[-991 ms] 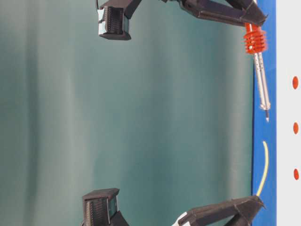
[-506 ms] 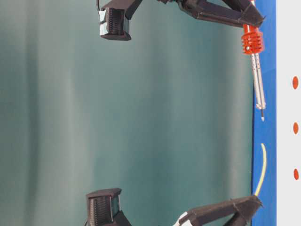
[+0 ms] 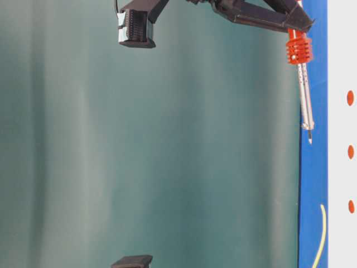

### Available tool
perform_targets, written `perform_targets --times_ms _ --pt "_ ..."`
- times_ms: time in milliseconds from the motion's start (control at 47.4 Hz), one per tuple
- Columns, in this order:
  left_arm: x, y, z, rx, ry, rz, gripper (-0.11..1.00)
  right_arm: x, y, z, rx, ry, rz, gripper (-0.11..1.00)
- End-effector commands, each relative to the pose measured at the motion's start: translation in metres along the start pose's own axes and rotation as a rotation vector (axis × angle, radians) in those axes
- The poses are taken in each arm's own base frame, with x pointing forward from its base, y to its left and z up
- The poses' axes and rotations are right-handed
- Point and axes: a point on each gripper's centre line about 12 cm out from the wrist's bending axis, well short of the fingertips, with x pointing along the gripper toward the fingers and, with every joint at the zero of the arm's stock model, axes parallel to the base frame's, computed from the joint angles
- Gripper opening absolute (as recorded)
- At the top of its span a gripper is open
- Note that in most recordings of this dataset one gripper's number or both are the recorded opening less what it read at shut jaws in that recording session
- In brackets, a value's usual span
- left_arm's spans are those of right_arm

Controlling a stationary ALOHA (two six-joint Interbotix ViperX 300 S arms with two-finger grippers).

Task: Touch the tip of the soldering iron to the tip of the solder at the mark.
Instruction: 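Lift both held tools and carry them over the white board, then move the iron tip with the right gripper toward the left red dot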

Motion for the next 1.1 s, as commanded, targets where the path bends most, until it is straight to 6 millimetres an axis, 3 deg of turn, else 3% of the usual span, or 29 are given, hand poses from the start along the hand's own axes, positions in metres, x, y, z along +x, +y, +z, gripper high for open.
perform_targets --times_ms 0,675,1075 --pt "-0.004 0.000 0.006 -0.006 -0.028 -0.001 0.03 -0.008 0.003 0.015 0.001 -0.051 0.009 0.06" --pt "0.022 0.007 -0.007 -0.020 0.040 0.018 0.03 -0.007 0.002 0.014 0.001 -0.047 0.008 0.06" --pt "0.024 0.006 -0.006 -0.021 0.043 0.017 0.03 -0.003 0.003 0.018 0.002 -0.044 0.008 0.06"
